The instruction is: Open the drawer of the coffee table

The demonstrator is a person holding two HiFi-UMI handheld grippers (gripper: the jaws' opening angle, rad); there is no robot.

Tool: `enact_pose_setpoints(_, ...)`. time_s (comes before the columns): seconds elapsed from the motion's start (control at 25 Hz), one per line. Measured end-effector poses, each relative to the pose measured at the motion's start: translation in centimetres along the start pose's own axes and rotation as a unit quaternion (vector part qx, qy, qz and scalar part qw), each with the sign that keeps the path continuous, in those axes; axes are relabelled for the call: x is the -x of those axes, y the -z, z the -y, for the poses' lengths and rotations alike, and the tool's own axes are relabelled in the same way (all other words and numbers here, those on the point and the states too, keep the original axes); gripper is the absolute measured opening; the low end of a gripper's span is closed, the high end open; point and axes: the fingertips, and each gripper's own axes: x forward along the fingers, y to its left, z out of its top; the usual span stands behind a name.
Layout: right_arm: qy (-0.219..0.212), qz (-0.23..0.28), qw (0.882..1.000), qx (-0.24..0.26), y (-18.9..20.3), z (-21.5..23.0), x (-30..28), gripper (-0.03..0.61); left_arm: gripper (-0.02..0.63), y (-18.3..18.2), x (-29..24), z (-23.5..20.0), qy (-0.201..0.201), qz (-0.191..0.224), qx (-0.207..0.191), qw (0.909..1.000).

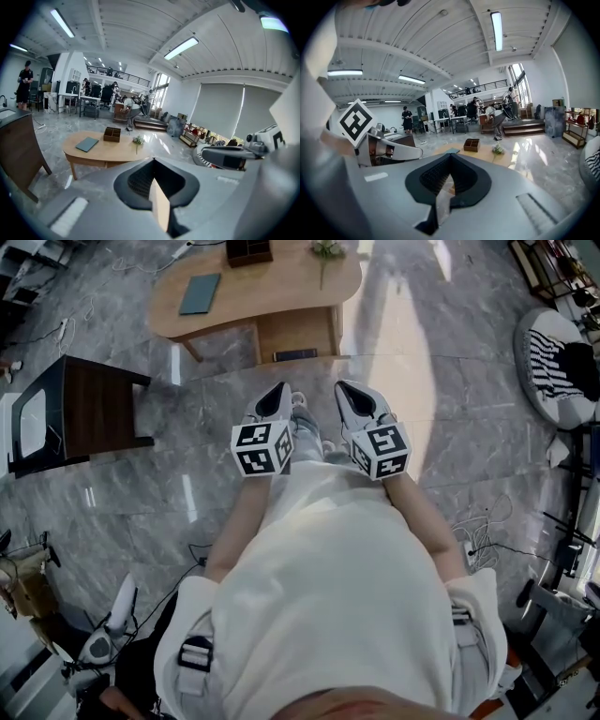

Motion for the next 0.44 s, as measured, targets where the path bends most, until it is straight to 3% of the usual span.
enact_pose_setpoints(0.44, -0.010, 0.001, 1.000, -0.003, -0.17, -0.04, -0.78, 0.000, 0.002, -0.46, -0.13, 0.01, 0.003, 0.004, 0.001, 1.0000)
